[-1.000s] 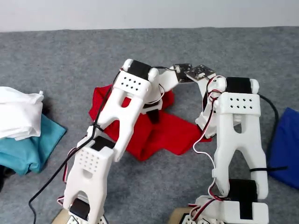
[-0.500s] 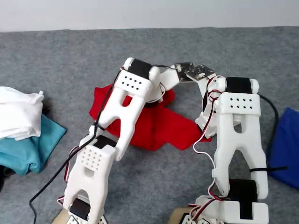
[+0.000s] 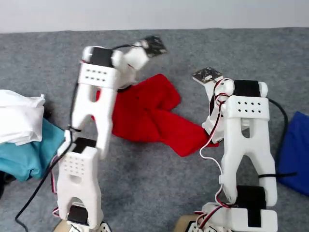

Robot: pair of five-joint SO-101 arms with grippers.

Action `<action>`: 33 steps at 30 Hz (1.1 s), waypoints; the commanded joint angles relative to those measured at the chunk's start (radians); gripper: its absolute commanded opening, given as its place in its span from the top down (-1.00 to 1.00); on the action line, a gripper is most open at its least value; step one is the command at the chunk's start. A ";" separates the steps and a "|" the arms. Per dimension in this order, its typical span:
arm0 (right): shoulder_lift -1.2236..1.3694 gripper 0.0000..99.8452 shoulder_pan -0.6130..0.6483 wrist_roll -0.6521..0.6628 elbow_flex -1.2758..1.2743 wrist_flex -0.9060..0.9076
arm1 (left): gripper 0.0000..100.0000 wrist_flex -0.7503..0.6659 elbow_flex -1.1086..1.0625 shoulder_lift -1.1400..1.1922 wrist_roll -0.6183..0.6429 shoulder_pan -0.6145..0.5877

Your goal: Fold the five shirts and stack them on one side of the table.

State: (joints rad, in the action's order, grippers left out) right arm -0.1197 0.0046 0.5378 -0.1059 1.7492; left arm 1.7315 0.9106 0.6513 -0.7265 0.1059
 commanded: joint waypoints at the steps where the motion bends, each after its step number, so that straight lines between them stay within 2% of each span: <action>1: -0.054 0.98 -0.013 -0.002 0.046 0.030 | 0.99 0.025 0.030 -0.074 -0.002 -0.084; 5: -0.054 0.98 -0.013 0.000 0.046 0.025 | 0.99 0.025 -0.021 -0.087 -0.002 -0.149; 9: -0.054 0.98 -0.013 0.000 0.046 0.024 | 0.99 0.025 -0.186 -0.161 -0.008 -0.158; 16: -0.051 0.98 -0.013 0.000 0.046 0.024 | 0.99 0.021 -0.585 -0.387 -0.003 -0.063; 21: -0.045 0.98 -0.013 0.000 0.046 0.022 | 0.98 0.000 -0.779 -0.549 -0.003 -0.032; 29: -0.044 0.98 -0.008 -0.008 0.046 0.008 | 0.61 -0.037 -0.832 -0.689 -0.018 -0.038; 33: -0.045 0.98 -0.012 -0.008 0.046 0.008 | 0.58 -0.037 -0.832 -0.724 -0.120 -0.054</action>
State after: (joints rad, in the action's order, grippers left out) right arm -0.1197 0.0046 0.5393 -0.1059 1.7492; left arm 1.7100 0.0760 -0.0084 -0.7894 0.0644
